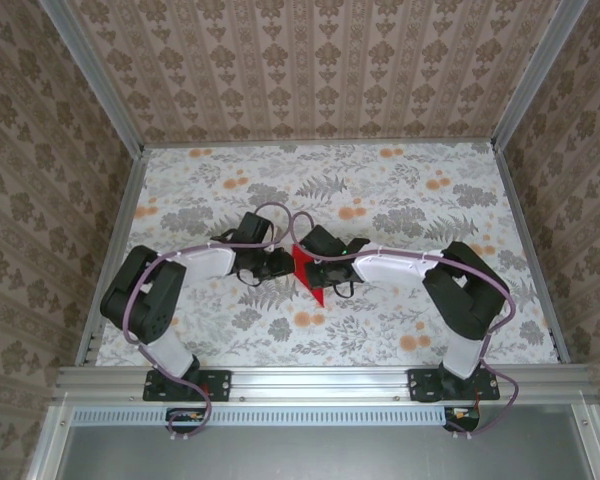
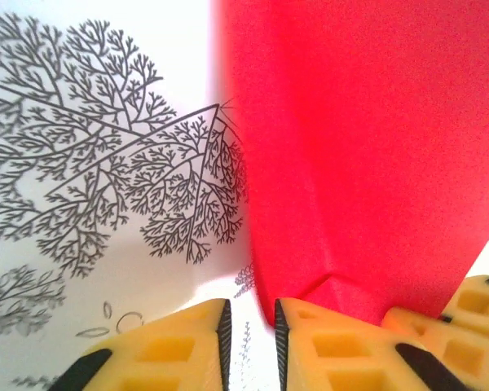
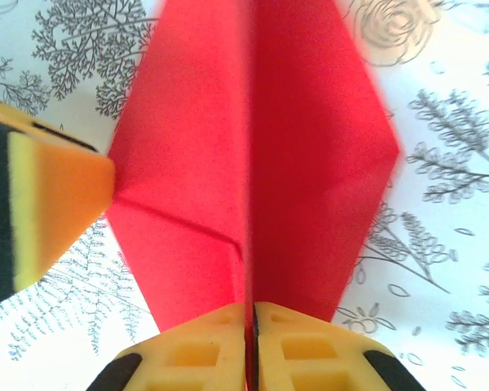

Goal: Fold a paper plane with a square sheet of paper (pick it up from the middle)
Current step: Move a paper plane to the center of the table.

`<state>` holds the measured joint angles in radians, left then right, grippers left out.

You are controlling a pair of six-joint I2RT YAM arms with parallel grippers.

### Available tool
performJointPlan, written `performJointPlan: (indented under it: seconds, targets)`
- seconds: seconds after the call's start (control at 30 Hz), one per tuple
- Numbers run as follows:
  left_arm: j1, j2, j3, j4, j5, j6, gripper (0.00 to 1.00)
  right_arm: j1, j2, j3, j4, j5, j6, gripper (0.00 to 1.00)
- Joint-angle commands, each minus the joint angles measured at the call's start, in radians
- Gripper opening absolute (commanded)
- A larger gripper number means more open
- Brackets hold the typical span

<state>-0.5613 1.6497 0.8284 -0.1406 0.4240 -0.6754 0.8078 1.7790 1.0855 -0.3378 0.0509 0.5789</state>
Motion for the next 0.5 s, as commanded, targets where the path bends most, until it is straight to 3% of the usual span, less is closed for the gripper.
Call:
performJointPlan:
  seconds: [0.0, 0.23, 0.47]
  targets:
    - [0.010, -0.075, 0.046, -0.099, -0.091, 0.012, 0.31, 0.008, -0.064, 0.027, -0.086, 0.125, 0.003, 0.09]
    - [0.027, -0.142, 0.027, -0.190, -0.281, -0.036, 0.50, 0.007, -0.055, 0.043, -0.157, 0.208, 0.017, 0.11]
    - [0.044, -0.171, -0.008, -0.194, -0.324, -0.066, 0.59, 0.008, 0.030, 0.078, -0.165, 0.199, 0.047, 0.15]
